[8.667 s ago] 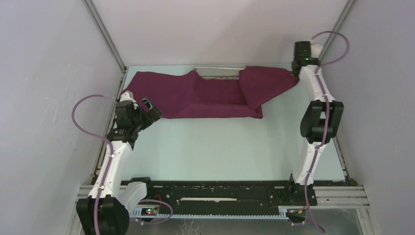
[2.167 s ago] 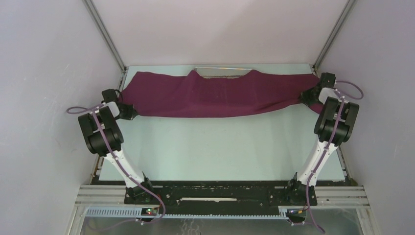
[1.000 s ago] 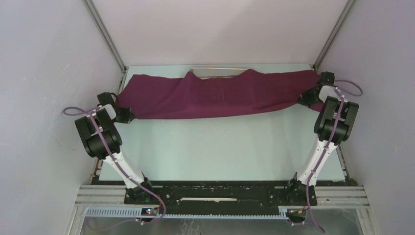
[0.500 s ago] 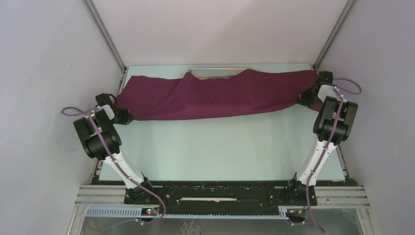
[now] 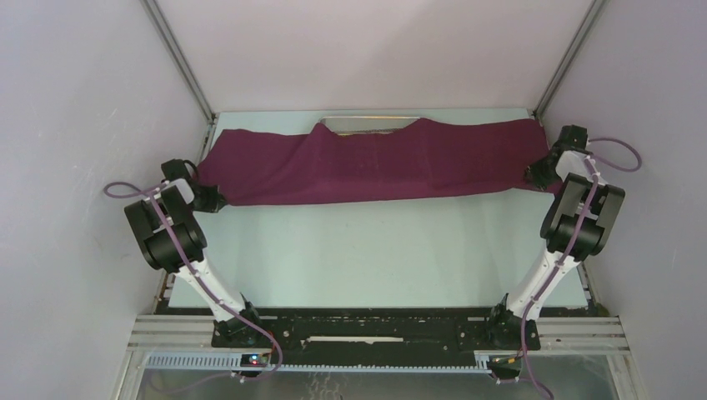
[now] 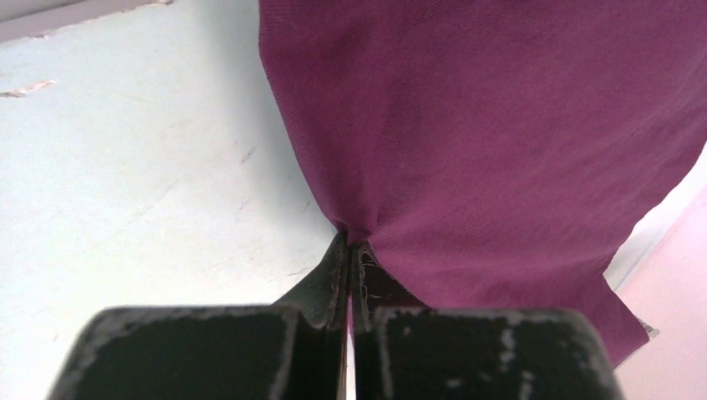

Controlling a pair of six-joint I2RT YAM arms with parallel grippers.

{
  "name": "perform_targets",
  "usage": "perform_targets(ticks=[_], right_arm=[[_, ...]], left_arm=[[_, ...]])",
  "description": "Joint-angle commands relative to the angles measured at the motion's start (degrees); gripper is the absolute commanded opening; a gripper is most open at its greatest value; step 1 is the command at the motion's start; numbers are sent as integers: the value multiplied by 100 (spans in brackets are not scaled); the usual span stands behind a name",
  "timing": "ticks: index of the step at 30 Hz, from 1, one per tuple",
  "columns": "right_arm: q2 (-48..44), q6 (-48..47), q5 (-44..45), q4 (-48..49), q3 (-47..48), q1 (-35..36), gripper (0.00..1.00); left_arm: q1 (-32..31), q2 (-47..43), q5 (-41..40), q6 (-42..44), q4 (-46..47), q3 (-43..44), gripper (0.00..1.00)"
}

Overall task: Open and lay out the surgical kit
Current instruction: Open the surgical kit at the center of the board.

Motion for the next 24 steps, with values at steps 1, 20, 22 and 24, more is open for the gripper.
perform_targets(ticks=[1, 20, 22, 24], right_arm=[[-529, -61, 511, 165, -261, -130, 34], [-1493, -723, 547, 274, -447, 705, 67], [-1461, -898, 546, 258, -326, 919, 71], [-1364, -1053, 362, 367, -227, 1094, 73]], left_arm=[[504, -215, -1170, 337, 272, 359, 0], [246, -556, -1384, 866, -38, 822, 39], [151, -701, -1472, 921, -47, 834, 55], [46, -857, -1527, 949, -46, 844, 66]])
